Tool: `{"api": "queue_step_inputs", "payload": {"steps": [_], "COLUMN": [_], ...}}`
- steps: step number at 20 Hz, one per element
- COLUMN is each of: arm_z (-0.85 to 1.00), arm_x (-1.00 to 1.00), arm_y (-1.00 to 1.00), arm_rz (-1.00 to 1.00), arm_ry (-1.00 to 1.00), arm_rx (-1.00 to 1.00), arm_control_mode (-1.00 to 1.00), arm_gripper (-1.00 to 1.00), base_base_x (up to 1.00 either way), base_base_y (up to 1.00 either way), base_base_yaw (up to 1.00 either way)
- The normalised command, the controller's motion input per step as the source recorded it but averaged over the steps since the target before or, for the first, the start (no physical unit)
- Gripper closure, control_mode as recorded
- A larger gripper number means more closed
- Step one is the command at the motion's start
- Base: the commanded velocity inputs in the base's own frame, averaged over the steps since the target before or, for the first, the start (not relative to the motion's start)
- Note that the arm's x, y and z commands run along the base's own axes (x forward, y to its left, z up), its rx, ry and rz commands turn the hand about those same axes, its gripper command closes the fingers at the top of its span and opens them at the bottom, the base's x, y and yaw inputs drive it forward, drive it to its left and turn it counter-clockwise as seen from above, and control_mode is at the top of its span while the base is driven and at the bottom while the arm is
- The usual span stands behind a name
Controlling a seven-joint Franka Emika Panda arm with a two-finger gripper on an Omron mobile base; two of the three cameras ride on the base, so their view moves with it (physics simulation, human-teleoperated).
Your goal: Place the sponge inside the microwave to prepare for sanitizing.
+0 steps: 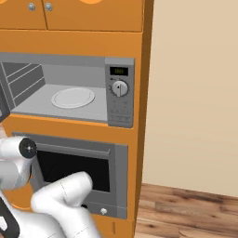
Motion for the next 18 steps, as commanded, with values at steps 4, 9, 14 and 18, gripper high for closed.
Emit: {"api": "queue_step_inputs", "payload": {"steps": [4,9,14,18], "arm_z": [0.38,0.25,0.01,-0.01], "arm_x": [0.68,0.80,0.71,0.42], "arm_y": [-0.34,-0.35,-0.54,-0.67], "arm_rz": [0.06,0.09,0.15,0.11], "arm_ry": [-0.16,-0.17,-0.21,-0.17], "arm_rx": [-0.46,-0.51,-0.56,-0.67], "arm_control_mode": [-1.00,-1.00,-1.00,-1.00], "arm_gripper": [-1.00,-1.00,-1.00,-1.00], "base_base_x": [0.00,0.00,0.00,0.00], "base_base_y": [0.00,0.00,0.00,0.00], "base_base_yaw": [0.00,0.00,0.00,0.00]}}
